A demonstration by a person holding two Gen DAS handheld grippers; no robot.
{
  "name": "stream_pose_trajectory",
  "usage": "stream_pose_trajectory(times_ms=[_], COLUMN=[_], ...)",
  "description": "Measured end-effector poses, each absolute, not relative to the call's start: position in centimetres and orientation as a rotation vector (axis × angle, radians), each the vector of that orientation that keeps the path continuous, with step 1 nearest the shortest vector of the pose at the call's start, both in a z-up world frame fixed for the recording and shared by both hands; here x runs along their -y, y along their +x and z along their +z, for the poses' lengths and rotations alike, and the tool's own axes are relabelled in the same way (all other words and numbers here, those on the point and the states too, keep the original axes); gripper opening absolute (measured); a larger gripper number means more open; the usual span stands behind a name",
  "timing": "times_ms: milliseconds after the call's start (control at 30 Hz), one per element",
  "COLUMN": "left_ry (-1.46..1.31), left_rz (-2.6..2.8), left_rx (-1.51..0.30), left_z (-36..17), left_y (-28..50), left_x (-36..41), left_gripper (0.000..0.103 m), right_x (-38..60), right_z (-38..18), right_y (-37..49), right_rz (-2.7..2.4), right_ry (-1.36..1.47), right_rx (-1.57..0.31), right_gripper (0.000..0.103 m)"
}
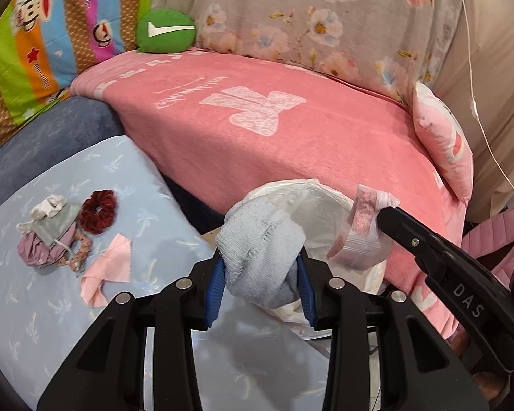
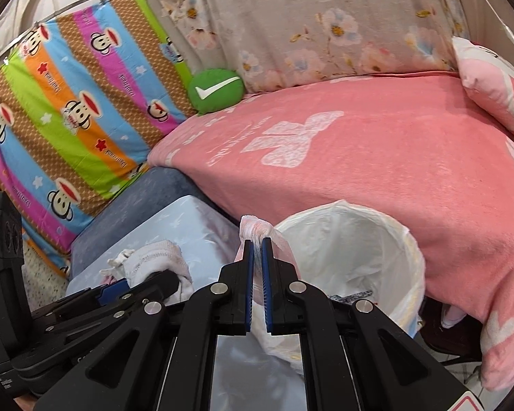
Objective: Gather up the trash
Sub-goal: 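Carry the grey sock and pink bag over the white bin, then open both grippers over the bin to drop the sock and bag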
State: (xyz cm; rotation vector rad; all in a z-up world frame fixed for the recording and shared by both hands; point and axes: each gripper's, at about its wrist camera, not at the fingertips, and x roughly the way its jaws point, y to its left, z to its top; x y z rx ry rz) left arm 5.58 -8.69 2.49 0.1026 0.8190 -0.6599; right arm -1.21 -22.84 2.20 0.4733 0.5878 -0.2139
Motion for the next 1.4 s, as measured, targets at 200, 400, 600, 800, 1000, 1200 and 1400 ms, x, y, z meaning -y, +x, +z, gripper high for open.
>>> stream_pose_trajectory(times_ms=[200,400,600,800,1000,1200,1400], left_ry=[0.137,0.14,0.128,0.11,0.079,0.037,0.011], left_rz=[-0.72,-0.726,-0.707,-0.673,-0.629,-0.577,-0.522], left_rx=[-0.829,-0.826,-0.813,-0.822,-0.832,-0.843,-0.827], left_z=[2.0,1.7,1.8,1.4,1.2,0.9,0.8], left_y=[5.3,5.3,5.6,6.1,6.7,7.6,8.2], left_x=[11.3,12.2,12.1,11.2,9.2,6.6,4.1], left_gripper=[0.038,0.056,0.069,0.069,0.069,0.07,0.075], right_x=[25.3,27.1,27.7,27.0,25.5,23.0,20.3], right_z=[1.2,0.4,-0.2,-0.3,-0.5,-0.4,-0.3], right_y=[-1.7,-1.6,-1.3,-1.0,-0.3,0.7,1.7], right_rz=[-0.253,-0.291,-0.305,-0.3,-0.274,-0.237,-0.191], right_ry=[0.505,0.524,0.534,0.514,0.492,0.459,0.42], right_rx=[-0.602,-0.611,-0.618,-0.631,-0.649,-0.669,-0.685], right_gripper=[0.006,0.013,0.018,0.018,0.023,0.024,0.03])
